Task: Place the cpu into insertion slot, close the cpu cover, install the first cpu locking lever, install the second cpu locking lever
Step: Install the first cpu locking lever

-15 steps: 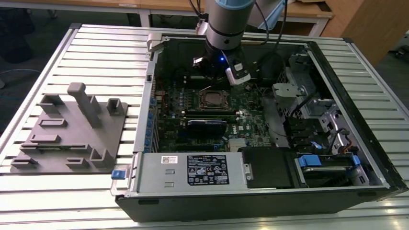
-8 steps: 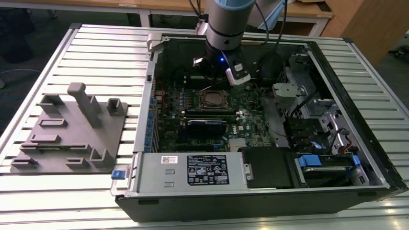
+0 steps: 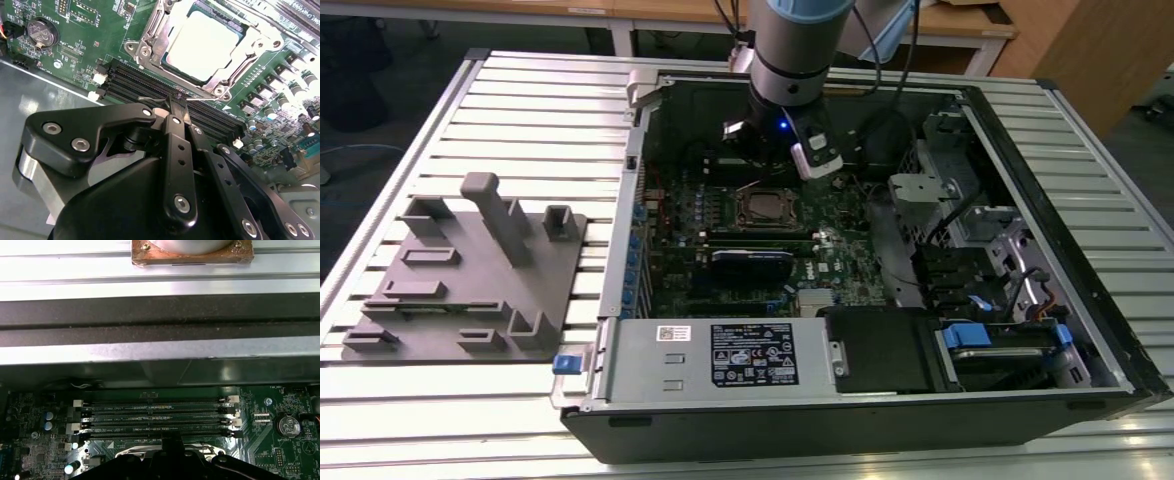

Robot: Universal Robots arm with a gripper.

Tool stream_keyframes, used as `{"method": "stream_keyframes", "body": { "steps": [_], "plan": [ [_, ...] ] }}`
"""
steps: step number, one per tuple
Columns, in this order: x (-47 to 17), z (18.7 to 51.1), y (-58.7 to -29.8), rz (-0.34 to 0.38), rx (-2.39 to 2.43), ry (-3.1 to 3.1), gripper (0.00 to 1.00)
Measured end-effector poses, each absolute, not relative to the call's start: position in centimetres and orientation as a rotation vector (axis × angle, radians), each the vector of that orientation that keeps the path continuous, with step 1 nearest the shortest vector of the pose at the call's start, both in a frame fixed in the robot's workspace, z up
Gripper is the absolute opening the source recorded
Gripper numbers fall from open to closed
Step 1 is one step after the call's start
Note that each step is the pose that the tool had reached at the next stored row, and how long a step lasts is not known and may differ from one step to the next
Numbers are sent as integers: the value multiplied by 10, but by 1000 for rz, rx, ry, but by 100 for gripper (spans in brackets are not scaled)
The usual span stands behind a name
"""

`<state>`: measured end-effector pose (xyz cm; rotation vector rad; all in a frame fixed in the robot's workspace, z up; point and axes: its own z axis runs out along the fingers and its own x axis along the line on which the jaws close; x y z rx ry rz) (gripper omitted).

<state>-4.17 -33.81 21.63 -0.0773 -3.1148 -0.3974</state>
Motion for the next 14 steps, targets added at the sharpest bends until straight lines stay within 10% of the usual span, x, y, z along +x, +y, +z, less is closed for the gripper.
{"method": "stream_keyframes", "body": {
  "steps": [14],
  "plan": [
    [-39,215,-338,-398,-77,-3115,11]
  ]
}}
